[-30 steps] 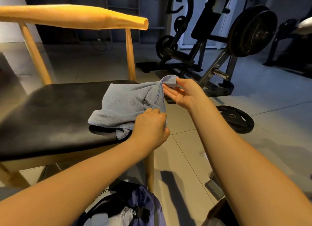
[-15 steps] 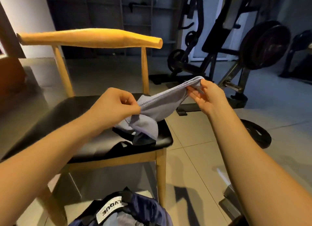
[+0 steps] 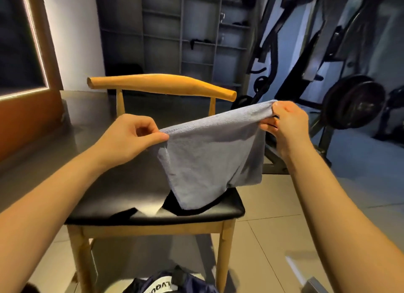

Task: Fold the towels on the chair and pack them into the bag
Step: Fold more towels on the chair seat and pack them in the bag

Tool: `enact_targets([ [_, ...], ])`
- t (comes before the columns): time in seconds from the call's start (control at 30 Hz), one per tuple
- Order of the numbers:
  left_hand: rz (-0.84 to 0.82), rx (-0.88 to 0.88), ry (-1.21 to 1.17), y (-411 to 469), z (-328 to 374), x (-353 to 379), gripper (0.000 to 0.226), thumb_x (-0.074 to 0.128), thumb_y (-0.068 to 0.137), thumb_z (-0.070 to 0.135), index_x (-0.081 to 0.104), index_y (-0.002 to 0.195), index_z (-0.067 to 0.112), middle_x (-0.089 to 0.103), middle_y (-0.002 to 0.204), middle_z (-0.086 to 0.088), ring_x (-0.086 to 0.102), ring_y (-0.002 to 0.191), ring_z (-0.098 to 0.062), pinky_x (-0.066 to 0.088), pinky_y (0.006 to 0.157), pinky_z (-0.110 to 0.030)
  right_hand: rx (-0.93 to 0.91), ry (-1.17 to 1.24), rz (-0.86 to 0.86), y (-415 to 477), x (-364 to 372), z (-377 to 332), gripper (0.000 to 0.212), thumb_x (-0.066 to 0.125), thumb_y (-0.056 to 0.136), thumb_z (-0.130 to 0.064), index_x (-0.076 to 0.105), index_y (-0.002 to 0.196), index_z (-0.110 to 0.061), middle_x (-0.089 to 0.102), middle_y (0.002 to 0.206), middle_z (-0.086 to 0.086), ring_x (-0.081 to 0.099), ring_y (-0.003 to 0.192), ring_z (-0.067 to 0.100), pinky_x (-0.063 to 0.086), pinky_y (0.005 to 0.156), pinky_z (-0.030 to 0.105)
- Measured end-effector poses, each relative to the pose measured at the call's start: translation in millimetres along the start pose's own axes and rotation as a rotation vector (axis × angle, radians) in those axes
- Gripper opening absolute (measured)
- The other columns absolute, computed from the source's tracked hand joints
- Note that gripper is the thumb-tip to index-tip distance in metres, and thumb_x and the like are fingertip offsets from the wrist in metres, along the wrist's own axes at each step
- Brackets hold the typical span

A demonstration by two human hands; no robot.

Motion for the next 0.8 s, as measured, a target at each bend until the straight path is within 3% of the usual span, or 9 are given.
enact_targets([
  [0.13, 0.071, 0.050, 0.058, 6, 2, -24, 0.012, 0.075, 0.088, 0.034, 0.076, 0.085, 0.023, 0.072, 0.075, 0.010, 0.068, 0.077, -0.012, 0.059, 0.068, -0.029, -0.094, -0.196, 0.038, 2, 12, -26, 0.016, 0.056, 0.100, -0.023, 0.071, 0.101, -0.017, 0.060, 0.084, 0.000, 0.051, 0.073, 0.011, 0.045, 0.065, 0.026],
  [0.2, 0.093, 0.050, 0.069, 10, 4, -38, 0.003, 0.075, 0.091, 0.026, 0.076, 0.089, 0.024, 0.073, 0.082, 0.009, 0.068, 0.080, -0.011, 0.060, 0.074, -0.031, -0.128, -0.239, 0.048, 2, 18, -40, 0.016, 0.057, 0.100, -0.024, 0.072, 0.097, -0.019, 0.062, 0.086, -0.003, 0.052, 0.078, 0.010, 0.045, 0.068, 0.026],
  [0.3, 0.101, 0.094, 0.057, 17, 14, -61, 0.007, 0.073, 0.093, 0.020, 0.074, 0.091, 0.026, 0.072, 0.089, 0.010, 0.067, 0.084, -0.005, 0.055, 0.068, -0.016, -0.138, -0.253, 0.058, 0, 24, -55, 0.013, 0.059, 0.100, -0.023, 0.072, 0.096, -0.021, 0.063, 0.086, -0.009, 0.054, 0.080, 0.006, 0.044, 0.068, 0.023],
  [0.37, 0.130, 0.122, 0.065, 22, 19, -79, 0.003, 0.073, 0.092, 0.020, 0.074, 0.093, 0.022, 0.072, 0.092, 0.007, 0.068, 0.082, -0.009, 0.056, 0.064, -0.012, -0.126, -0.230, 0.040, -2, 27, -59, 0.012, 0.060, 0.101, -0.024, 0.071, 0.098, -0.023, 0.064, 0.091, -0.010, 0.055, 0.085, 0.005, 0.045, 0.070, 0.023],
  [0.47, 0.187, 0.126, 0.059, 29, 21, -107, 0.012, 0.074, 0.091, 0.026, 0.075, 0.095, 0.015, 0.073, 0.091, 0.003, 0.069, 0.079, -0.015, 0.060, 0.064, -0.018, -0.093, -0.153, -0.042, -7, 38, -63, 0.013, 0.060, 0.101, -0.025, 0.072, 0.099, -0.021, 0.067, 0.098, -0.007, 0.060, 0.093, 0.010, 0.049, 0.080, 0.027],
  [0.6, 0.188, 0.172, 0.113, 30, 27, -133, 0.008, 0.075, 0.091, 0.022, 0.075, 0.093, 0.014, 0.073, 0.089, 0.002, 0.069, 0.082, -0.012, 0.060, 0.070, -0.023, -0.115, -0.075, -0.118, -14, 50, -76, 0.017, 0.058, 0.103, -0.021, 0.071, 0.093, -0.019, 0.069, 0.091, -0.003, 0.061, 0.087, 0.011, 0.050, 0.079, 0.026],
  [0.7, 0.176, 0.207, 0.212, 24, 28, -143, 0.006, 0.075, 0.091, 0.016, 0.075, 0.097, 0.017, 0.073, 0.093, 0.004, 0.068, 0.084, -0.009, 0.052, 0.072, -0.015, -0.144, -0.101, -0.126, -19, 58, -84, 0.017, 0.058, 0.103, -0.022, 0.072, 0.097, -0.017, 0.067, 0.087, -0.005, 0.058, 0.083, 0.009, 0.048, 0.076, 0.027],
  [0.8, 0.167, 0.246, 0.278, 15, 32, -152, 0.011, 0.074, 0.091, 0.013, 0.073, 0.098, 0.020, 0.071, 0.093, 0.005, 0.067, 0.087, -0.011, 0.051, 0.072, -0.016, -0.180, -0.128, -0.107, -22, 63, -88, 0.016, 0.060, 0.102, -0.022, 0.074, 0.105, -0.015, 0.067, 0.087, -0.009, 0.058, 0.082, 0.006, 0.047, 0.076, 0.026],
])
Point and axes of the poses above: each hand's wrist, its own y-axis towards the middle knuckle, its own x-axis out of the palm, z = x × y, the point moved 7 cm from there along y, towards the middle knuckle
